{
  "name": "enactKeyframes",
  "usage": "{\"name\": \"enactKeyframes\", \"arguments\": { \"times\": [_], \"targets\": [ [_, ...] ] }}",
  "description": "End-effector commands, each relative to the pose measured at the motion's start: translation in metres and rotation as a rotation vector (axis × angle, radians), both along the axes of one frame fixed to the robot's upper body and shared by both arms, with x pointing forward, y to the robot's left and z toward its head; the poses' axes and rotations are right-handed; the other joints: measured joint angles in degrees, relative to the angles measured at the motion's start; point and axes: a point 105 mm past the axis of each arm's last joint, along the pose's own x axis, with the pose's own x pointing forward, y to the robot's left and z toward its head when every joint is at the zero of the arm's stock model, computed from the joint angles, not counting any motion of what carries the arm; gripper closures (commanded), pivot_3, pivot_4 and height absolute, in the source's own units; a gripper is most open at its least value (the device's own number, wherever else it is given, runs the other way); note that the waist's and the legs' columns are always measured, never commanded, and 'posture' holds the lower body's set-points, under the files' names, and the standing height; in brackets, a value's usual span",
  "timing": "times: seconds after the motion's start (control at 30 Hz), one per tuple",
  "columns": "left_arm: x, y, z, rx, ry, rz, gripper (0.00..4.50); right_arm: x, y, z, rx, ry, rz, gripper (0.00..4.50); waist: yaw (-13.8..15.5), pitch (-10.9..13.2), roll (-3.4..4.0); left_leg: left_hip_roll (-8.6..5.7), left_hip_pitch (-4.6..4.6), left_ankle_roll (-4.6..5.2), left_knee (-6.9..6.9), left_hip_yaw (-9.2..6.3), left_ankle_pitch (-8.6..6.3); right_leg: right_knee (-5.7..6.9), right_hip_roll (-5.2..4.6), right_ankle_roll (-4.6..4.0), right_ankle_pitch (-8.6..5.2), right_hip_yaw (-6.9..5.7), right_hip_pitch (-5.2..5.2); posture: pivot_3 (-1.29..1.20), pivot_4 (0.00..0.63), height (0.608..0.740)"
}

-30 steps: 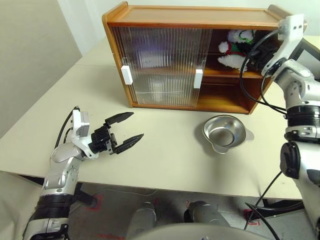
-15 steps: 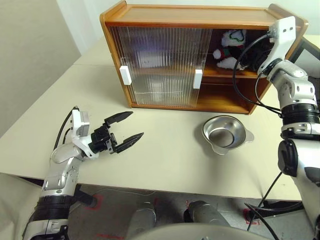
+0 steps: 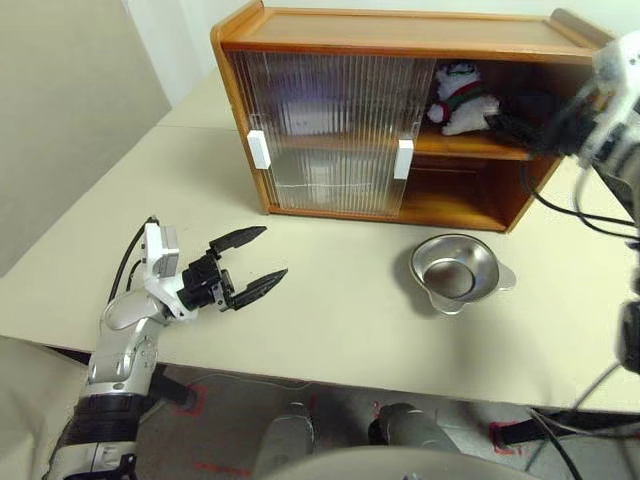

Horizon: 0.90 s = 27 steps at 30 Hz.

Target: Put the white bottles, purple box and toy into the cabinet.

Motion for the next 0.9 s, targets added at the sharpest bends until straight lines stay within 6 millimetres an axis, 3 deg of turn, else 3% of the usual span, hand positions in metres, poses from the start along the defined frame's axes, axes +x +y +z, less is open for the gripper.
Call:
{"name": "enactKeyframes", "arguments": {
  "times": [0.03, 0.13, 0.17, 0.3, 0.43, 0.53, 0.63, 0.8, 0.9],
  "targets": [
    [-0.002, 0.004, -0.004, 0.006, 0.007, 0.012, 0.00, -0.038, -0.010, -0.025, 0.031, 0.216, 0.100, 0.02, 0.3, 0.0, -0.04, -0.04, 0.02, -0.13, 0.01, 0.00, -0.01, 0.00, 0.00, -0.01, -0.13, -0.01, 0.06, -0.15, 0.000, 0.740],
    [-0.003, 0.004, -0.004, 0.003, 0.010, 0.015, 0.00, -0.049, -0.027, -0.038, 0.053, 0.279, 0.048, 0.02, -0.2, 0.0, -0.02, -0.14, 0.28, -0.24, 0.07, 0.38, -0.02, 0.02, 0.01, 0.12, -0.35, -0.02, 0.35, -0.16, 0.000, 0.740],
    [-0.003, 0.004, -0.005, 0.003, 0.012, 0.014, 0.00, -0.052, -0.029, -0.039, 0.088, 0.285, 0.047, 0.02, -0.6, 0.0, -0.02, -0.20, 0.48, -0.23, 0.06, 0.51, -0.02, 0.02, -0.02, 0.63, -0.65, 0.08, 0.49, -0.16, 0.000, 0.740],
    [-0.003, 0.005, -0.005, 0.004, 0.016, 0.011, 0.00, -0.066, -0.028, -0.048, 0.248, 0.362, 0.060, 0.02, -1.4, 0.0, -0.14, -0.29, 1.02, -0.21, 0.19, 0.77, -0.04, 0.01, -0.09, 0.65, -0.80, 0.28, 1.01, -0.16, 0.000, 0.740],
    [-0.001, 0.005, -0.002, 0.008, 0.012, 0.005, 0.00, -0.074, -0.040, -0.093, 0.281, 0.505, -0.057, 0.02, -1.5, 0.0, -0.40, -0.29, 1.19, -0.21, 0.26, 0.76, -0.03, 0.01, -0.24, 0.59, -0.82, 0.27, 1.12, -0.16, 0.000, 0.740],
    [0.000, 0.003, -0.001, 0.009, 0.008, 0.001, 0.00, -0.068, -0.054, -0.118, 0.314, 0.560, -0.240, 0.02, -1.7, 0.0, -0.29, -0.33, 1.24, -0.26, 0.23, 0.80, -0.06, 0.02, -0.56, 0.56, -0.84, 0.16, 1.03, -0.16, 0.000, 0.740],
    [0.000, 0.001, 0.001, 0.010, 0.006, -0.004, 0.00, -0.073, -0.048, -0.128, 0.355, 0.632, -0.255, 0.02, -1.8, -0.1, 0.00, -0.36, 1.09, -0.28, 0.15, 0.99, -0.07, 0.05, -0.83, 0.57, -0.82, 0.23, 0.91, -0.16, 0.000, 0.740],
    [-0.002, -0.005, 0.006, 0.011, 0.005, -0.013, 0.00, -0.080, -0.036, -0.154, 0.405, 0.771, -0.306, 0.02, -1.7, -0.1, -0.13, -0.39, 0.90, -0.16, 0.05, 1.08, -0.14, 0.07, -0.71, 0.61, -0.90, 0.17, 0.71, -0.16, 0.000, 0.740],
    [-0.002, -0.008, 0.009, 0.011, 0.005, -0.016, 0.00, -0.080, -0.030, -0.158, 0.443, 0.786, -0.298, 0.02, -1.7, -0.2, -0.09, -0.47, 0.83, -0.02, 0.05, 1.09, -0.23, 0.08, -0.69, 0.83, -1.02, 0.19, 0.70, -0.16, 0.000, 0.740]
  ]
}}
